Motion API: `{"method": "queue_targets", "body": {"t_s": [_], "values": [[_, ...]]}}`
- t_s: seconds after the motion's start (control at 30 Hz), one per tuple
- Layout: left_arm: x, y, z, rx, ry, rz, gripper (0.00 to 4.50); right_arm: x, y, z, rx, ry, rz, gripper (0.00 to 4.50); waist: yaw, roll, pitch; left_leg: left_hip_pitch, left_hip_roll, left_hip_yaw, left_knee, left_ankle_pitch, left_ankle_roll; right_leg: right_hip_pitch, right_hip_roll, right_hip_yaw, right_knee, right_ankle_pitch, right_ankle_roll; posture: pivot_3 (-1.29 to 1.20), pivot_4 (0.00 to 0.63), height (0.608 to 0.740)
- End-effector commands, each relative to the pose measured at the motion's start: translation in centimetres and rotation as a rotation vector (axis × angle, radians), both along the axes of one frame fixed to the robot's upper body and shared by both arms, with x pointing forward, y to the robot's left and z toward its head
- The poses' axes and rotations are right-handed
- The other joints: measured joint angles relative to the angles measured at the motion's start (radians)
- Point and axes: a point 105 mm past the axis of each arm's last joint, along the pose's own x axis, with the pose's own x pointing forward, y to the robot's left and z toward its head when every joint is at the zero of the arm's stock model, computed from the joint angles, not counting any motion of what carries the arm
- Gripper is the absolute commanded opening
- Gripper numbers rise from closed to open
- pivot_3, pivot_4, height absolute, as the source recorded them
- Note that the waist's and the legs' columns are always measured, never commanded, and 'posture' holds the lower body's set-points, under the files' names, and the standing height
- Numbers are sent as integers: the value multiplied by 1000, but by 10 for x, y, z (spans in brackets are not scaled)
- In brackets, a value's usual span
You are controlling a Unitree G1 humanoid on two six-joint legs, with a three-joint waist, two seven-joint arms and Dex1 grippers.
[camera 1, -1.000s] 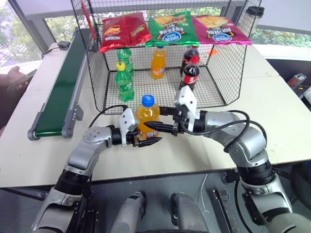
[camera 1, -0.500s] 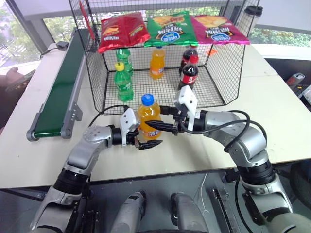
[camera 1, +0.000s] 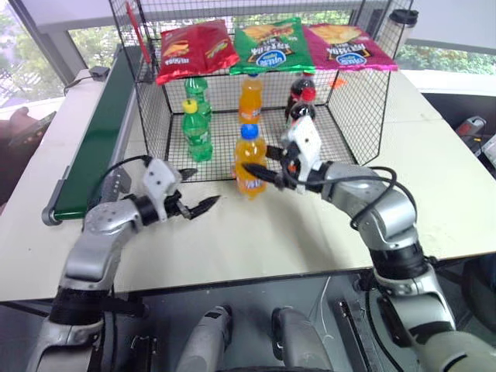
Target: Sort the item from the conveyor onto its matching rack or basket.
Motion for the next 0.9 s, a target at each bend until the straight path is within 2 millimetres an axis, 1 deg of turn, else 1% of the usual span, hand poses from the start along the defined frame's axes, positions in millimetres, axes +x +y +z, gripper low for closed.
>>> {"method": "queue_targets", "body": {"t_s": [0.03,0.1,0.2,0.3,0.4,0.5,0.6,0.9], "values": [[-2,8,14,-51,-47,78,4462,10,-2,28,55,-119,-57,2060,3,0,0,0,0,0,0,0,0,0,0,0,0,0,0,0,150,739],[0,14,21,-101,-88,172,4462,23,-1,26,88,-101,-95,2060,3,0,0,0,0,0,0,0,0,0,1,0,0,0,0,0,150,739],[-7,17,29,-136,-124,264,4462,37,5,18,90,-103,-129,2060,0,0,0,0,0,0,1,0,0,0,2,0,0,3,3,0,150,739],[-11,18,31,-133,-134,293,4462,49,7,14,86,-113,-162,2060,-1,0,0,0,1,1,1,0,0,0,4,1,0,4,3,0,150,739],[-15,17,29,-125,-122,291,4462,61,5,15,96,-125,-208,2060,-1,0,0,1,2,2,1,1,-1,0,6,2,0,5,2,0,150,739],[-16,17,28,-116,-125,300,4462,68,4,15,100,-134,-228,2060,-1,0,0,1,4,2,1,1,-2,0,8,2,0,5,0,0,150,739],[-16,12,27,-124,-119,295,4462,75,3,15,103,-139,-246,2060,-1,0,0,1,5,2,1,1,-2,0,8,2,0,6,-1,0,150,739],[-13,8,27,-115,-122,277,4462,87,1,14,135,-142,-291,2060,-3,0,0,1,5,3,0,1,-2,0,9,3,0,6,-1,0,150,739]]}}
